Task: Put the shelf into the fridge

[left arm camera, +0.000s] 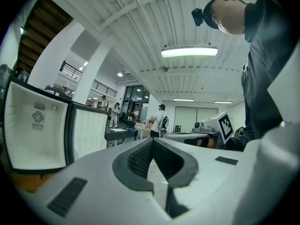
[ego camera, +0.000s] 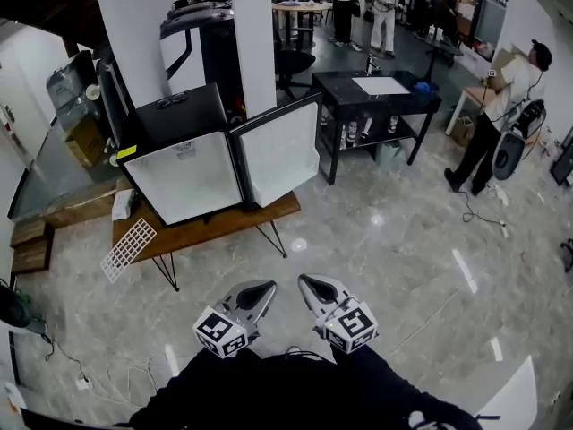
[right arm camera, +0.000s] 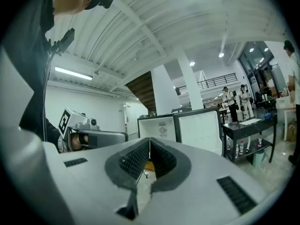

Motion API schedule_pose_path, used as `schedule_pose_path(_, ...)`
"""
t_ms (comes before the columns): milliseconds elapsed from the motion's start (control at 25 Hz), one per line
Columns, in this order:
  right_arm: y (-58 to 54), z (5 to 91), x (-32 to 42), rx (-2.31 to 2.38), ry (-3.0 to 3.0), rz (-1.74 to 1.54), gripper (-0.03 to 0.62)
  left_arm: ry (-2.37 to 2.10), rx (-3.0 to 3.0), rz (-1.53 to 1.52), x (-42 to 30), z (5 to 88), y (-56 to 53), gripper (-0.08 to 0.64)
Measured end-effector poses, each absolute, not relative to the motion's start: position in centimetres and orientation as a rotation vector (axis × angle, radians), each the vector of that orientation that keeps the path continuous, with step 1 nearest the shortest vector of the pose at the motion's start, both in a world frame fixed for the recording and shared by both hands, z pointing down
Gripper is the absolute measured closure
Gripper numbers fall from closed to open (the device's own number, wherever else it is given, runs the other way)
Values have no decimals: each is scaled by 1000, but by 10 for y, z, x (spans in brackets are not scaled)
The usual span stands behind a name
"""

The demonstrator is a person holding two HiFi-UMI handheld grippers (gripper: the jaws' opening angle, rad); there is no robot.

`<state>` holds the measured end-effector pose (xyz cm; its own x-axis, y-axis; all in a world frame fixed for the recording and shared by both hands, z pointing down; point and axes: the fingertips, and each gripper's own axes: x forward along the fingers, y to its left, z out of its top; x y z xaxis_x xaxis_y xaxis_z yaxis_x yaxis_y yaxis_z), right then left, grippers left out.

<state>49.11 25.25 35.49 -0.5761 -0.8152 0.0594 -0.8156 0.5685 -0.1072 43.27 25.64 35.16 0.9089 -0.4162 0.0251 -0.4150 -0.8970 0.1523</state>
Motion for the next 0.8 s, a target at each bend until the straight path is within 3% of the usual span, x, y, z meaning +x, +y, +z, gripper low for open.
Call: schedule_pose_path(800,220,365,377,1088,-2880,250,586,-945,2782,-61,323,366,232,554)
